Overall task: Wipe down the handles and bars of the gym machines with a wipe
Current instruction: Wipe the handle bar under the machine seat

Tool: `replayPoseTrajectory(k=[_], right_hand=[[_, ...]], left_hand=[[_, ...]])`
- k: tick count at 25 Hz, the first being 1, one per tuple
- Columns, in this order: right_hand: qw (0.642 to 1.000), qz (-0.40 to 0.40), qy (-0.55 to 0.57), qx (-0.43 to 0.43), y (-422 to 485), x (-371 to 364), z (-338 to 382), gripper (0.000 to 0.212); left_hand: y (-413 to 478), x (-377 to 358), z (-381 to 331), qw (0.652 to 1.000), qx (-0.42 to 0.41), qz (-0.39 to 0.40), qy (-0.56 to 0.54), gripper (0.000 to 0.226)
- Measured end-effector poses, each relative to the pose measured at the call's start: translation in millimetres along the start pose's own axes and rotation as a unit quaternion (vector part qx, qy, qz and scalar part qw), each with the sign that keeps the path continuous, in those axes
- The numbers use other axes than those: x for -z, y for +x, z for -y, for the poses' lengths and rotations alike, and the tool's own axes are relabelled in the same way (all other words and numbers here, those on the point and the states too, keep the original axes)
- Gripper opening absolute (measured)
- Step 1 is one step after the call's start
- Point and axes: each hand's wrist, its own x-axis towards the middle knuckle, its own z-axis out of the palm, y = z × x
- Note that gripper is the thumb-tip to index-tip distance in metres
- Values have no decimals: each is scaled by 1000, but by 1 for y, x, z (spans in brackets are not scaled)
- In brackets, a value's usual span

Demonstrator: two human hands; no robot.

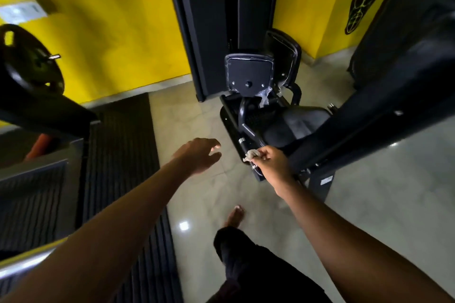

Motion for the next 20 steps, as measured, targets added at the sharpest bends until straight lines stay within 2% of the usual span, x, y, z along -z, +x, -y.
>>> replayPoseTrajectory(k=[4, 9, 11, 13, 15, 17, 20], right_hand=[[997, -37, 15, -70, 86, -36, -6, 19], [976, -123, 36, -178, 143, -52, -24, 11], [963, -162, 54, -207, 154, -61, -37, 5], [945, -212, 79, -238, 160, -76, -48, 23], [919, -261, 86, -282, 166, -101, -63, 26], [899, -307, 63, -306, 176, -139, -80, 18], [875, -373, -7, -308, 203, -197, -106, 27]], left_hand=[[111, 4, 33, 998, -42, 40, 34, 38], [231, -2, 36, 974, -153, 137, 99, 39], [275, -16, 35, 957, -194, 174, 125, 41], [314, -36, 36, 941, -234, 199, 142, 41], [349, -59, 42, 922, -270, 232, 155, 41], [379, -83, 54, 894, -302, 278, 179, 40], [420, -113, 75, 852, -375, 312, 190, 42]])
